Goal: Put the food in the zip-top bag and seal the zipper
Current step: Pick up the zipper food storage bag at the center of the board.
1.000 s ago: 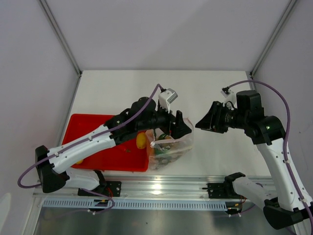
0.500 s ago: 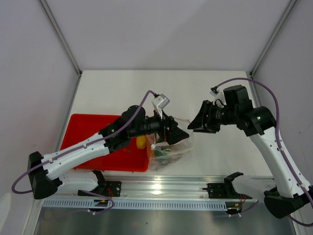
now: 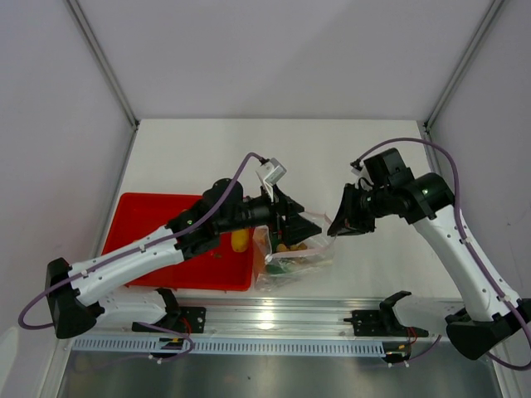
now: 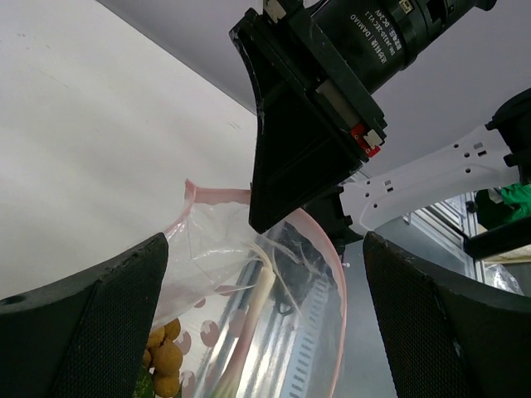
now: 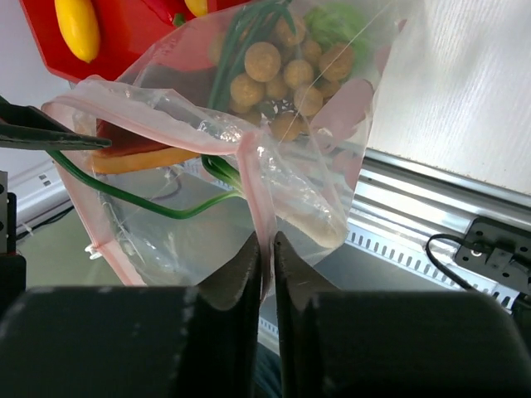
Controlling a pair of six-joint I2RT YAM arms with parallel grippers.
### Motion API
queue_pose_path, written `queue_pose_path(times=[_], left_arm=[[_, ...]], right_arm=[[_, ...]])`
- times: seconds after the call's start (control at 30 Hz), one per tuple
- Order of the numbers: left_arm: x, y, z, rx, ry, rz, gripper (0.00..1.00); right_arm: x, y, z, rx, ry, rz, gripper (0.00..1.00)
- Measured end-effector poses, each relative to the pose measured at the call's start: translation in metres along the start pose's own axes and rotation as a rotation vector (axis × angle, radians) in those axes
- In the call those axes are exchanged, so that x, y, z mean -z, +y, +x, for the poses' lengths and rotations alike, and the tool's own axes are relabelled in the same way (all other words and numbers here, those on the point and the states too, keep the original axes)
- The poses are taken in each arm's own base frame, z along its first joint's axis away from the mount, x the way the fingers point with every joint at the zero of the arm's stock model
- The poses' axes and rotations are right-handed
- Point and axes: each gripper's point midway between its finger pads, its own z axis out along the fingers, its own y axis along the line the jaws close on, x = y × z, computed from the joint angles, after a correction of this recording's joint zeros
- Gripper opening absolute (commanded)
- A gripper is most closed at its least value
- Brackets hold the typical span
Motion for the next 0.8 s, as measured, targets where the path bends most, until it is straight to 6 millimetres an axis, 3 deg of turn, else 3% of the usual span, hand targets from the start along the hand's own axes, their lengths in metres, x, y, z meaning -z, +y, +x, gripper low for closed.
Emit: queue_pose_path(times=[0.07,0.23,0.33,0.47,0.57,0.7,0.8], left_arm=[[0.0,0.0,0.0,-0.004,0.001,0.0,0.99],[0.007,-0.003,-0.01,-0.026,0.011,-0.023,1.0],[0.023,-0.013,-0.037,-0.053,-0.036,-0.053,1.0],[0.06,-0.031,-0.082,-0.096,-0.145,-0.09,0.99],[0.086,-0.036,-0.101,-0.105,-0.213,-0.132,1.0],[0.097,-0.021,-0.101,-0.094,-0.215,-0.201,0.99],[0.086,-0.009,-0.089,-0.074,-0.159,-0.227,1.0]], right_arm=[[-0.002,0.001,0.003,0.007,0.009,0.002,0.0],[-0.009,-0.002,0.008,0.008,0.015,0.0,0.0],[-0.007,-0.002,0.007,0.022,-0.02,-0.001,0.0],[0.005,-0.005,0.001,0.05,-0.119,0.007,0.0],[0.015,-0.013,-0.005,0.065,-0.207,0.042,0.0],[0.028,-0.025,-0.019,0.077,-0.31,0.107,0.0],[0.046,-0.029,-0.037,0.081,-0.391,0.155,0.0]])
